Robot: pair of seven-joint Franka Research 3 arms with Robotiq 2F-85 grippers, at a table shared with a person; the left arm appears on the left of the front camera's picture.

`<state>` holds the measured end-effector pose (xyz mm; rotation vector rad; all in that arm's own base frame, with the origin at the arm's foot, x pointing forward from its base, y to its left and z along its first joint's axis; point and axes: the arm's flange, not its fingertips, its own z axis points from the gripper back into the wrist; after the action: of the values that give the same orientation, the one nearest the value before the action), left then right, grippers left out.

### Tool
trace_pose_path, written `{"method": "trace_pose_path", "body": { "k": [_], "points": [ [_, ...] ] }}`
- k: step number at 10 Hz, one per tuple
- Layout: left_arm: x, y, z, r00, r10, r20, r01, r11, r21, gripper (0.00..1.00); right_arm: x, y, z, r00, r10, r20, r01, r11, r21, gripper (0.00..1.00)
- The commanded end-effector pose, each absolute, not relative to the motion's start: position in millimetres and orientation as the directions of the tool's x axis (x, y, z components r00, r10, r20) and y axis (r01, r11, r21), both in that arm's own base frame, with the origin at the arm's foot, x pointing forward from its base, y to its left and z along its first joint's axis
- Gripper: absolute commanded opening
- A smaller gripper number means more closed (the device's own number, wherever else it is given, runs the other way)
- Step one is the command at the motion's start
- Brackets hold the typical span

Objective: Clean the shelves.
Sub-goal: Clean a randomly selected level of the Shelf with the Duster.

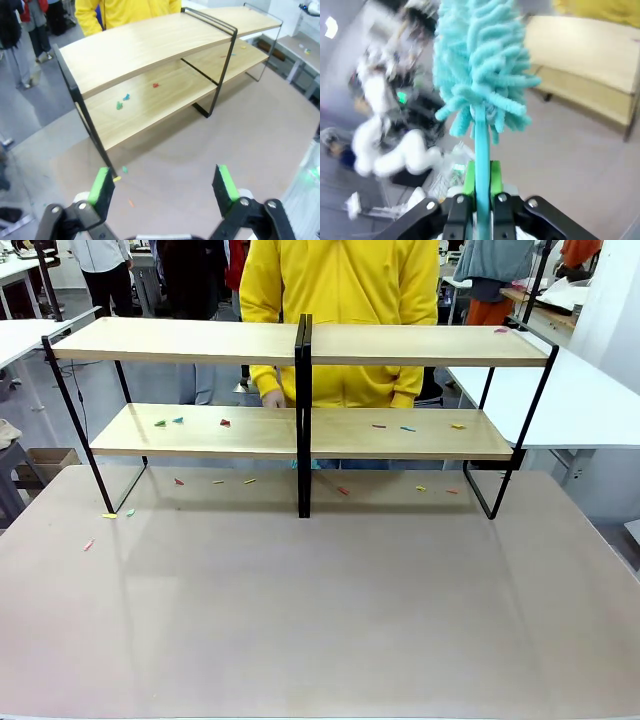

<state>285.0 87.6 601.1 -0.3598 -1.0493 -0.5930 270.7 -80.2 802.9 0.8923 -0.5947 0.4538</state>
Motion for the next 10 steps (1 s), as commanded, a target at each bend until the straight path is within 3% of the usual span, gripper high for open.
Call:
{"method": "trace_pose_path", "body": {
  "k": [1, 3, 4, 6, 8, 10],
  "points": [
    [285.8, 87.3, 600.2, 0.358, -0.282, 0.890, 0.624, 0.782, -0.003, 1.00, 268.4, -132.1, 814.6, 0.667, 0.269, 0.695, -0.734, 0.397, 0.551, 0.12],
    [285.8, 87.3, 600.2, 0.358, -0.282, 0.890, 0.624, 0.782, -0.003, 1.00, 254.1, -162.9, 797.6, 0.582, 0.280, 0.764, -0.811, 0.270, 0.519, 0.12],
    [285.8, 87.3, 600.2, 0.358, -0.282, 0.890, 0.624, 0.782, -0.003, 1.00, 234.1, -140.0, 809.6, 0.661, 0.262, 0.703, -0.733, 0.425, 0.531, 0.12],
    [285.8, 87.3, 600.2, 0.358, -0.282, 0.890, 0.624, 0.782, -0.003, 1.00, 234.9, -163.1, 796.7, 0.625, 0.290, 0.724, -0.772, 0.361, 0.522, 0.12],
    [285.8, 87.3, 600.2, 0.358, -0.282, 0.890, 0.624, 0.782, -0.003, 1.00, 233.0, -142.7, 795.6, 0.638, 0.339, 0.691, -0.754, 0.458, 0.471, 0.12],
    [285.8, 87.3, 600.2, 0.358, -0.282, 0.890, 0.624, 0.782, -0.003, 1.00, 237.4, -130.4, 792.9, 0.635, 0.336, 0.696, -0.752, 0.475, 0.457, 0.12]
  ]
}}
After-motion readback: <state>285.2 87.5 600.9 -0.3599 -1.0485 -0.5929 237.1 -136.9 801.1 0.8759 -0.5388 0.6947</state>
